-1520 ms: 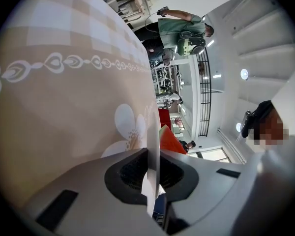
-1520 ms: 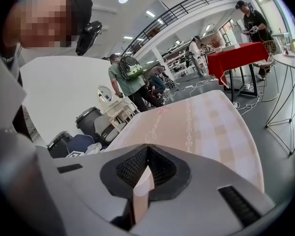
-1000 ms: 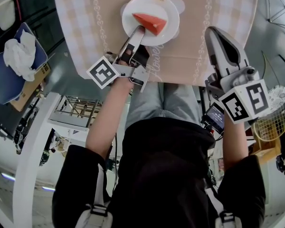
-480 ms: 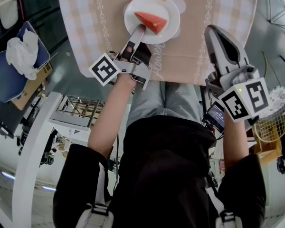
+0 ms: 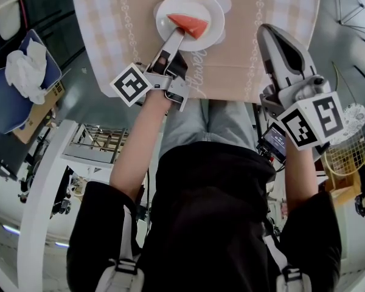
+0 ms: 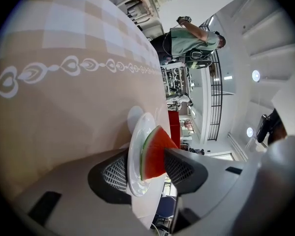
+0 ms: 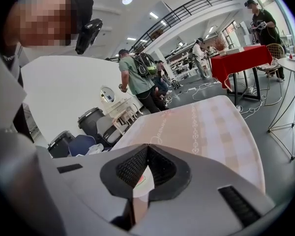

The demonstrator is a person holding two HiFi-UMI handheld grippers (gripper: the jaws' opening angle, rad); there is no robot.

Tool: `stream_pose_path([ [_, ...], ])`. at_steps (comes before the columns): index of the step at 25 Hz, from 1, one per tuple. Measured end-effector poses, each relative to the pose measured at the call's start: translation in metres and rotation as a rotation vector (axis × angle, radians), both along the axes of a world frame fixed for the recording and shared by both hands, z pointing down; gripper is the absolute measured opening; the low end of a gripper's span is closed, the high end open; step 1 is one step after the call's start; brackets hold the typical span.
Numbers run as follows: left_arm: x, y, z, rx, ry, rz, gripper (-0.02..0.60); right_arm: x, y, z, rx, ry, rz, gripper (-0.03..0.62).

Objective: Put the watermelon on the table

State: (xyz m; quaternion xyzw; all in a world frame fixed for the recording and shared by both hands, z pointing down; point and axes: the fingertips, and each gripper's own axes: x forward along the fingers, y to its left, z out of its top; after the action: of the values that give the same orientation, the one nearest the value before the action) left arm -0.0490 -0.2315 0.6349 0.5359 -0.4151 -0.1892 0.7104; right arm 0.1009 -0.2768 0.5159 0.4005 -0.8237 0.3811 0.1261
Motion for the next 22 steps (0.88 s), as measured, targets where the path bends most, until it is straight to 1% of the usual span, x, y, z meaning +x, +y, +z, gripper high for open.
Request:
stream_pose_path([
  [4,0.001,-0.002,-0.005,0.013,-0.012,0.012,0.226,-0.001,0.001,-0.005,0.014,0.001,0.005,0.014],
  [7,0.005,0.004,-0.006,0.011,-0.047,0.054,0.263,-0.001,0.004,-0.008,0.015,0.006,0.005,0.014],
  [9,0.005,0.007,-0.006,0.009,-0.057,0.076,0.279,-0.002,0.004,-0.011,0.024,0.004,0.008,0.015],
  [12,0.005,0.016,-0.007,0.003,-0.065,0.101,0.292,-0.004,0.009,-0.015,0.031,0.000,0.012,0.015],
  [13,0.004,0.019,-0.008,0.004,-0.077,0.117,0.295,-0.004,0.010,-0.016,0.033,0.000,0.013,0.015],
  [15,0.000,0.023,-0.007,0.015,-0.124,0.162,0.302,-0.005,0.010,-0.017,0.035,-0.002,0.015,0.015],
  [17,-0.005,0.026,-0.006,0.020,-0.160,0.186,0.304,-0.006,0.009,-0.019,0.040,-0.004,0.015,0.015],
  [22,-0.011,0.029,-0.011,0.038,-0.198,0.221,0.304,-0.012,0.011,-0.023,0.051,-0.009,0.015,0.014],
])
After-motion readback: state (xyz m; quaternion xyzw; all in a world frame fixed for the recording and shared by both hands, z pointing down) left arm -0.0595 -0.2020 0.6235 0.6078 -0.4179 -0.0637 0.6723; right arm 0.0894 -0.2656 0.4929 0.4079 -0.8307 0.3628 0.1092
